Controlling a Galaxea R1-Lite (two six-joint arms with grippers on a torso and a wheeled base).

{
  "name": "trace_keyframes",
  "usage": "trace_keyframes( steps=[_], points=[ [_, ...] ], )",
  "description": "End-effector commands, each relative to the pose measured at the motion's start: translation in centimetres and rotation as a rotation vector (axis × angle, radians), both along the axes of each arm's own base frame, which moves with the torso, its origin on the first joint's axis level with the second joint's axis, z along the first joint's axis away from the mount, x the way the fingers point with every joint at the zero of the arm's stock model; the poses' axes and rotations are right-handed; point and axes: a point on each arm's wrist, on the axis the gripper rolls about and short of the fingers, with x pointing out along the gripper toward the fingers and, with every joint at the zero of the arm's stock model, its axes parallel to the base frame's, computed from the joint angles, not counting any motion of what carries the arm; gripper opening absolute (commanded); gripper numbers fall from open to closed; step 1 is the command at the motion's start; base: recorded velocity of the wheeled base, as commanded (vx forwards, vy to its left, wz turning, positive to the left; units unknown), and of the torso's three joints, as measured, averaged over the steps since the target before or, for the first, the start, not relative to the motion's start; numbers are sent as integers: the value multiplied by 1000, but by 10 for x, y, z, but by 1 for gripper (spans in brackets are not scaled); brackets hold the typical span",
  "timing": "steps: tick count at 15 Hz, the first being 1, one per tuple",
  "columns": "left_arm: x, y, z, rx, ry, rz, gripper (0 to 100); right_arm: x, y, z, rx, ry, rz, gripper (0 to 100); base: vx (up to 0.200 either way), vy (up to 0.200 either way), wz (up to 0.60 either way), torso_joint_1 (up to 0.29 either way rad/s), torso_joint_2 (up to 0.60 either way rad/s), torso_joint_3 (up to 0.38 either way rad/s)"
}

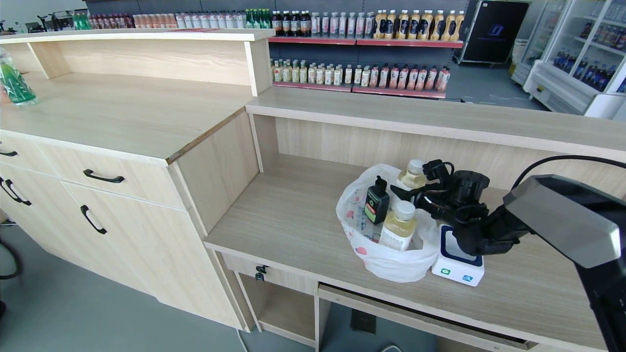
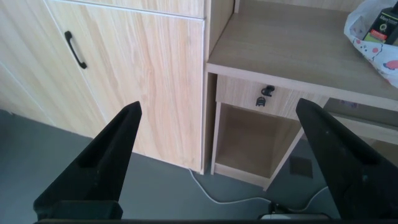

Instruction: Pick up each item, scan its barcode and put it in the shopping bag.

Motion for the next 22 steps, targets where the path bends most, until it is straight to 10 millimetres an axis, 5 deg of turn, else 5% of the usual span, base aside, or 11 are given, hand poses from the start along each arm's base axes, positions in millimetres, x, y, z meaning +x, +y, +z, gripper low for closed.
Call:
trace_keyframes(
  steps=[1, 20, 21, 22],
  points=[
    [0, 0, 0, 0, 2, 0, 100, 1, 1, -5, -5, 8, 2, 0, 0, 0, 0, 0, 0, 0],
    [0, 0, 0, 0, 2, 0, 100, 4, -4, -15, -60, -7, 24, 0, 0, 0, 0, 0, 0, 0],
    [0, 0, 0, 0, 2, 0, 100, 4, -4, -15, -60, -7, 24, 100, 0, 0, 0, 0, 0, 0],
    [0, 0, 0, 0, 2, 0, 100, 4, -4, -15, -64, -9, 24, 100, 0, 0, 0, 0, 0, 0]
  ],
)
